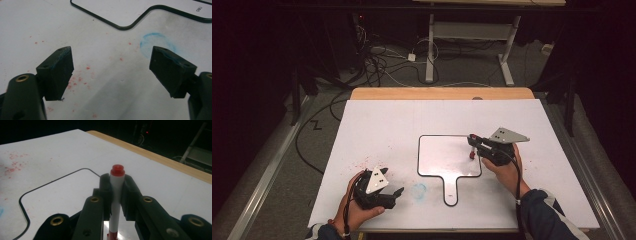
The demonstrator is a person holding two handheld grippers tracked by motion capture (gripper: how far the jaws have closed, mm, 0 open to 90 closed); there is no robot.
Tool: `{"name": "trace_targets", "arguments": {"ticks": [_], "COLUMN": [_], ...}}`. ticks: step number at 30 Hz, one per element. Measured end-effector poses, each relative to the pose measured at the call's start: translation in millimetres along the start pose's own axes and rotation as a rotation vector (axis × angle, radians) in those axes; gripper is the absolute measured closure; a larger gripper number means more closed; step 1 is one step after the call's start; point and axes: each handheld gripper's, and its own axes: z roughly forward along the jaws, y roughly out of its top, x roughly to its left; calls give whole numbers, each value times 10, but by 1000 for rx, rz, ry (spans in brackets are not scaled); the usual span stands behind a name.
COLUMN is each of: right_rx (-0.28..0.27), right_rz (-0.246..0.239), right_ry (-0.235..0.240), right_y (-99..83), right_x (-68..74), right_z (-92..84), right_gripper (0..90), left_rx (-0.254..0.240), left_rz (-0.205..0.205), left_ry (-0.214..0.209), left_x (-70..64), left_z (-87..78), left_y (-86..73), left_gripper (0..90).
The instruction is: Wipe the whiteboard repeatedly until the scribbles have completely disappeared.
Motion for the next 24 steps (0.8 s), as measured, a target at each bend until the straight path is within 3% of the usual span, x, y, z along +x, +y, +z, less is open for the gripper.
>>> {"name": "trace_targets", "arguments": {"ticks": [4, 9, 18, 24], "right_rx": [-13, 29, 67, 48], "right_rz": [-12, -38, 0, 19], "right_ry": [-16, -31, 6, 17], "right_y": [-1, 18, -10, 28], "right_x": [4, 6, 36, 42], "right_z": [45, -34, -231, -293], "right_gripper": [814, 814, 814, 813], "left_rx": [0, 5, 4, 2], "left_rz": [0, -1, 2, 0], "left_ry": [0, 0, 0, 5], "left_x": [2, 8, 7, 36], "left_z": [0, 1, 0, 6], "left_y": [0, -7, -1, -2], "left_gripper": [186, 186, 187, 187]}}
